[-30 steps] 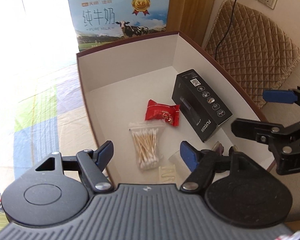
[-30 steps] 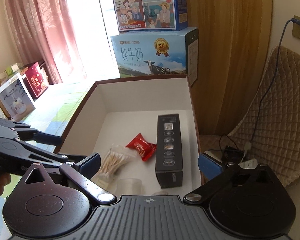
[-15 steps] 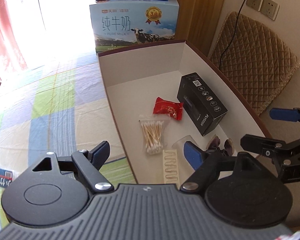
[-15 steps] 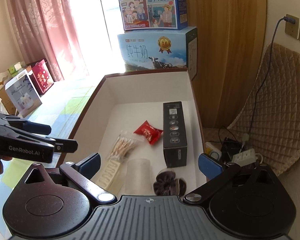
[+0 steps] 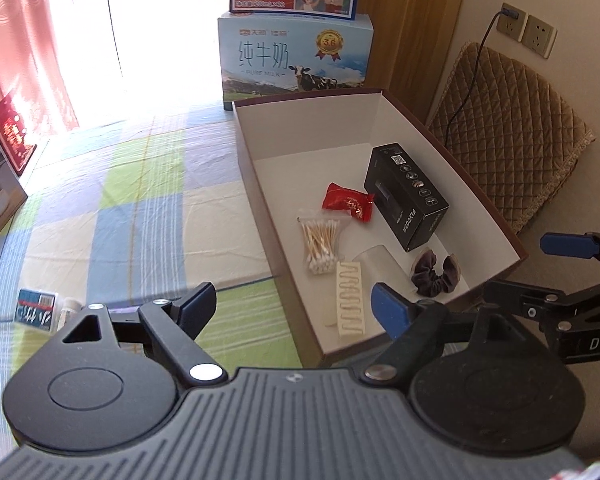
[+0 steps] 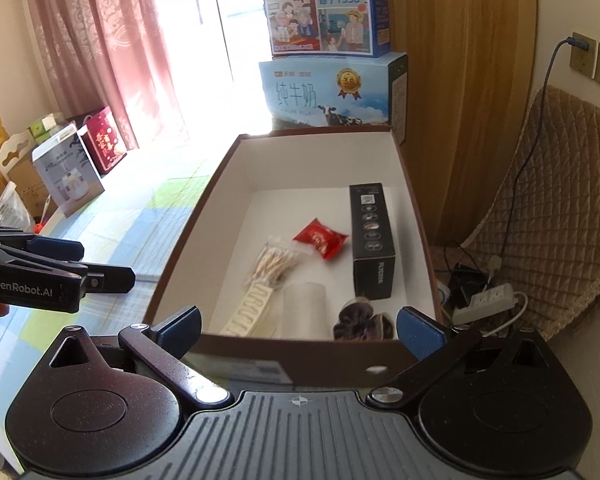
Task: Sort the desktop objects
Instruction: 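Withdraw both tools from the brown box toward the remaining items, then lower the left gripper onto the dark green tube and close it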
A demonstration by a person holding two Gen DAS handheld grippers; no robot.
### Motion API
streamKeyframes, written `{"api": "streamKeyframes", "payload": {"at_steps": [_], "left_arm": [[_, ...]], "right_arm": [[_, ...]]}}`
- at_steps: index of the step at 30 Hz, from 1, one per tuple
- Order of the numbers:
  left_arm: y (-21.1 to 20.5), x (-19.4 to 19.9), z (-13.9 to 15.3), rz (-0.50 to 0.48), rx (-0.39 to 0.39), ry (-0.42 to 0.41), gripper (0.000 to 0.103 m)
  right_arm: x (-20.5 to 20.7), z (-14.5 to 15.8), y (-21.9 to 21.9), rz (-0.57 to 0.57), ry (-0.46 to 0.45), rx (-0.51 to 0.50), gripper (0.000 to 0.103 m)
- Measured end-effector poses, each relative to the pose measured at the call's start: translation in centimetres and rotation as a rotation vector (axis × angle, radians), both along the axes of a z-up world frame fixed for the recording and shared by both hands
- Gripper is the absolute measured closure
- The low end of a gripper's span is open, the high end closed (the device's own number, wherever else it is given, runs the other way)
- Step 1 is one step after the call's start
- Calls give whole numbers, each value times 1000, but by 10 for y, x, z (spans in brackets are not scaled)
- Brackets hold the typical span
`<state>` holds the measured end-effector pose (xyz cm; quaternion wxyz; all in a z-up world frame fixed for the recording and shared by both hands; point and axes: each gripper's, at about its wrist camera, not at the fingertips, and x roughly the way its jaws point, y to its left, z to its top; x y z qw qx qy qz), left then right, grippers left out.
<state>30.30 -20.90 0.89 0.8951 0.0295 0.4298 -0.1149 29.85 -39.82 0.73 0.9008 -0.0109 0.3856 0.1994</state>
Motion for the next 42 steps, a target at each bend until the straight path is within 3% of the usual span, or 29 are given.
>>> {"api": "streamKeyframes", "payload": {"at_steps": [24,42], "left_arm": [[65,-71,-15,87,-9,23,20],[136,-81,-27,68,5,89,21]], "right_arm": [[-52,-14,34,19,52,25,2],[-75,-41,111,27,161,38,2]]}}
